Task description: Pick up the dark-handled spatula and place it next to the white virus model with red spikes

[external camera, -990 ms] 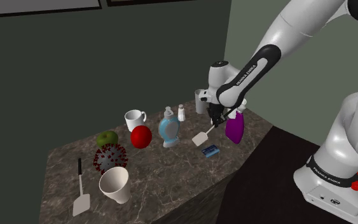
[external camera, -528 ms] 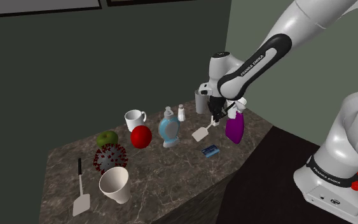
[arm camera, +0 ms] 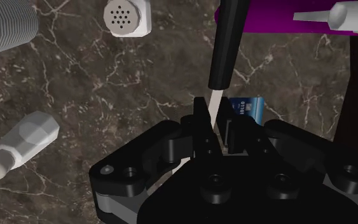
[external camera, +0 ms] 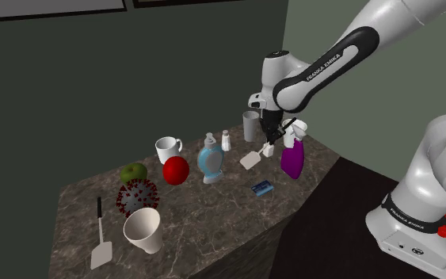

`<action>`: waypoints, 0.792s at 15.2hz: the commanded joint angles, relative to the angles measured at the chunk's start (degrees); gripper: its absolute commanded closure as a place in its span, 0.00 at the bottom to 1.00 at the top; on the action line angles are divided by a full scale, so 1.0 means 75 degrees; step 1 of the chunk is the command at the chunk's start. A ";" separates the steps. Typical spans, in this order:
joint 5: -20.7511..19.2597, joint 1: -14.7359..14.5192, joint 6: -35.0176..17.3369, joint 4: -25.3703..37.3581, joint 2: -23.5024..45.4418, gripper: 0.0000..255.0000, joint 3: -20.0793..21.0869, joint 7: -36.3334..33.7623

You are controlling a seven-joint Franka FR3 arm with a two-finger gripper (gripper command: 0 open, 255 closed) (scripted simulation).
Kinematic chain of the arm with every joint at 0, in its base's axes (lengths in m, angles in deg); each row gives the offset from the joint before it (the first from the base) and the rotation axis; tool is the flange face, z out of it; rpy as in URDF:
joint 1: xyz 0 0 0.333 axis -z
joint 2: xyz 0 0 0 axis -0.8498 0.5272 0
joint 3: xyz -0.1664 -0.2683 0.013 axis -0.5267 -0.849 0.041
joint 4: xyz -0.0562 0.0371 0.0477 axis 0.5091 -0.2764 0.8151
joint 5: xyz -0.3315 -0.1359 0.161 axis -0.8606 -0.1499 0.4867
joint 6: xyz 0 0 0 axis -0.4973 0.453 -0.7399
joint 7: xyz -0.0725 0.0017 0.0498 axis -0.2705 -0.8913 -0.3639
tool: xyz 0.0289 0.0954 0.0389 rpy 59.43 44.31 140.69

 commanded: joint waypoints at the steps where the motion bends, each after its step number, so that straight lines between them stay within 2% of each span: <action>1: -0.0012 -0.0006 0.0249 0.0058 -0.0187 1.00 0.0008 -0.0008; 12: -0.0040 -0.0013 0.1384 0.0470 -0.0913 1.00 0.0041 0.0008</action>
